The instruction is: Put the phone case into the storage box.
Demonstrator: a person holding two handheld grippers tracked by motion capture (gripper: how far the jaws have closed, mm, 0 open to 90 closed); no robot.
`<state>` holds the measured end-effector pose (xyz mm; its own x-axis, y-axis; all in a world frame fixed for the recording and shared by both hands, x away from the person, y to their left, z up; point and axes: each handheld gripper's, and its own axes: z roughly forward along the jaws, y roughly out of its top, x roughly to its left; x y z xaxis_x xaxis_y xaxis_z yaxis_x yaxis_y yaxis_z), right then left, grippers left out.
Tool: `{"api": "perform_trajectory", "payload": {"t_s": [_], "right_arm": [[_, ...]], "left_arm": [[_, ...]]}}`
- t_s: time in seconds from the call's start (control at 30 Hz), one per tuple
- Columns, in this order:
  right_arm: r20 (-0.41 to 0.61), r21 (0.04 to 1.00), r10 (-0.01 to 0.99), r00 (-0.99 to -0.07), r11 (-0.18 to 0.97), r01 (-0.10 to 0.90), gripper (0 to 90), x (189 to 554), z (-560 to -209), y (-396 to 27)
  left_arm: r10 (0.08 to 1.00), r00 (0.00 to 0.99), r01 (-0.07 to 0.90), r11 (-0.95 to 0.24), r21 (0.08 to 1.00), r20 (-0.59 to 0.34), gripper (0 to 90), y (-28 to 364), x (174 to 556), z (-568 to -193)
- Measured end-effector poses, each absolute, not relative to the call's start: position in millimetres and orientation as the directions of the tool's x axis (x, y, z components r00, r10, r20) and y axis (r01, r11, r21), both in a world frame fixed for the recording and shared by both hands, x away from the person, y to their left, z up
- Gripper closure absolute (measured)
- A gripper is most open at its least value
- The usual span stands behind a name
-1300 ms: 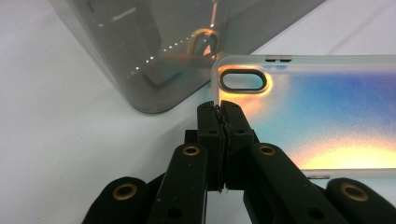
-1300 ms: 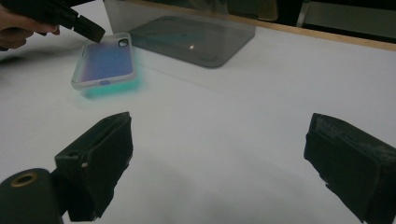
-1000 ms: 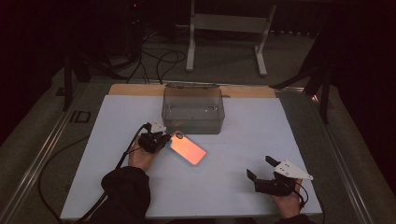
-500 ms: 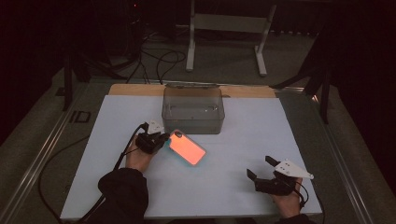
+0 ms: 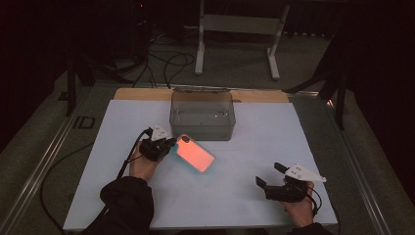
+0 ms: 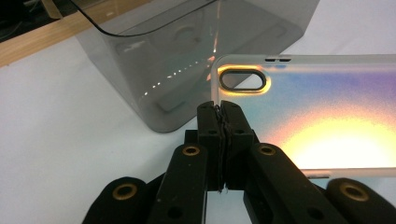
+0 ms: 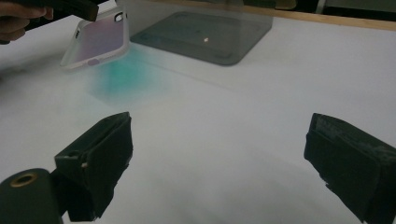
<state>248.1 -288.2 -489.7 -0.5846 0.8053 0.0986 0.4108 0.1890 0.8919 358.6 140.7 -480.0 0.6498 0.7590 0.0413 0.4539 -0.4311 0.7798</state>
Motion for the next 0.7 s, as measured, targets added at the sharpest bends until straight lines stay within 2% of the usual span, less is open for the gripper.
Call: {"api": "perform_trajectory", "payload": {"t_s": [0.7], "right_arm": [[0.114,0.882,0.748,-0.653,0.227,0.414,7.8,275,-454,-261]], "left_arm": [[0.759,0.649,0.422,-0.418,0.805,0.054,88.9,147,353,-466]]}}
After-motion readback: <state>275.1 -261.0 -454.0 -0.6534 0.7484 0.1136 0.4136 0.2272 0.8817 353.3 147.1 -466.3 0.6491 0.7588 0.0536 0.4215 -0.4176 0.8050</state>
